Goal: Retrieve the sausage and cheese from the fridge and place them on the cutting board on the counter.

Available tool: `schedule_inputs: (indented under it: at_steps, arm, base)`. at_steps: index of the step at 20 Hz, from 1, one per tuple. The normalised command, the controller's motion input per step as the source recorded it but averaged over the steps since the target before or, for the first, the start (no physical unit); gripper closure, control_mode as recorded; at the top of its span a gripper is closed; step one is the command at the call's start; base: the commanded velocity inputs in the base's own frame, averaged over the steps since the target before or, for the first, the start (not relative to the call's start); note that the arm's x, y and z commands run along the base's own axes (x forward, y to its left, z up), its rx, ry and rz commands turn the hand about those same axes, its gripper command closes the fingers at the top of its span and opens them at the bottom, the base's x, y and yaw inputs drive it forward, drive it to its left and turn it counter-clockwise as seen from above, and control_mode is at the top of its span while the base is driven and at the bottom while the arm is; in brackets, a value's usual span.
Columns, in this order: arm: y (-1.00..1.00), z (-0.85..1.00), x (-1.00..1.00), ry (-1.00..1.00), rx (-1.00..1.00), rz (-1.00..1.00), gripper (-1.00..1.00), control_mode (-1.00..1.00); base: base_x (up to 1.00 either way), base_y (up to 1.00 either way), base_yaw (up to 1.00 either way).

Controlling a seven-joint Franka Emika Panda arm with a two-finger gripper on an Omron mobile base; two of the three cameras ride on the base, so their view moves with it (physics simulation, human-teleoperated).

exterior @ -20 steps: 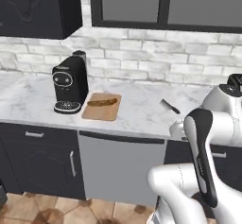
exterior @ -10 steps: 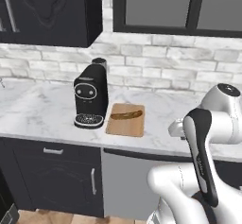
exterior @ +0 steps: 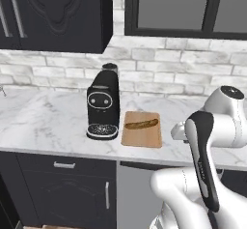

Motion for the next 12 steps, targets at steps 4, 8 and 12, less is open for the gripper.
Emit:
schedule_inputs:
  at_steps: [4, 8, 12]
  arm:
    - [0.0, 0.0, 0.0, 0.0, 0.0, 0.0, 1.0, 1.0]
    - [0.0, 0.0, 0.0, 0.0, 0.0, 0.0, 1.0, 1.0]
    - [0.0, 0.0, 0.0, 0.0, 0.0, 0.0, 1.0, 1.0]
  base:
    - [0.43, 0.16, -0.01]
    - [0.18, 0.12, -0.01]
    - [0.0, 0.0, 0.0]
